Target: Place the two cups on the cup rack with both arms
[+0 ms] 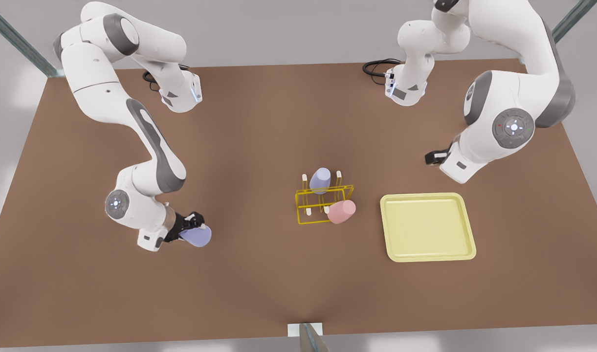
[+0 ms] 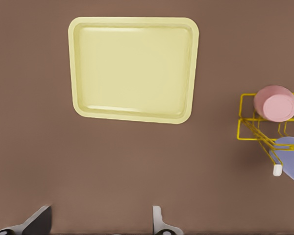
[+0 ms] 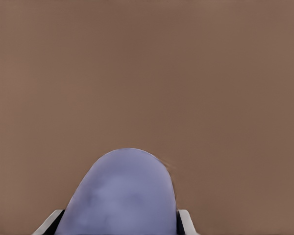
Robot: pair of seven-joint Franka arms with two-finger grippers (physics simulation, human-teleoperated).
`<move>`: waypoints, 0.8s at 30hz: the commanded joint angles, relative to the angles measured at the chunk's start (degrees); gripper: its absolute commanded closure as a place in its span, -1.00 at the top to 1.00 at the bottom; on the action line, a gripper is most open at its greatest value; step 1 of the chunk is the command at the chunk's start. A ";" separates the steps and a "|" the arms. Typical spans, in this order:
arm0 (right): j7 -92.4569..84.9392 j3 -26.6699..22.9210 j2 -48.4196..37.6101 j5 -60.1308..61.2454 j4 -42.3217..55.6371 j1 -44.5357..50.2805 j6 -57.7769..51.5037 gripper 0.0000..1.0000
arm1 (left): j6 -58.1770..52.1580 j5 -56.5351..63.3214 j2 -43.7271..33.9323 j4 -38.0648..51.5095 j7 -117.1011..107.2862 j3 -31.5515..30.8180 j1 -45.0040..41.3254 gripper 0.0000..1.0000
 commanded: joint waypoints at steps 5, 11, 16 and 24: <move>16.99 0.06 2.34 0.63 5.59 9.54 -0.05 0.51 | -4.36 -4.77 -0.42 -0.54 15.28 -0.12 3.95 1.00; 19.98 0.06 6.91 0.63 12.45 15.78 0.22 0.51 | -4.45 -4.69 -0.51 -0.81 15.37 -0.21 3.78 1.00; 22.79 0.06 9.29 0.63 14.47 20.00 2.68 0.51 | -5.33 -3.54 -1.56 -0.81 15.28 -1.44 3.86 1.00; 23.23 1.99 9.90 0.72 15.00 23.26 3.03 0.51 | -5.24 -1.78 -2.53 -0.37 15.19 -3.90 3.69 1.00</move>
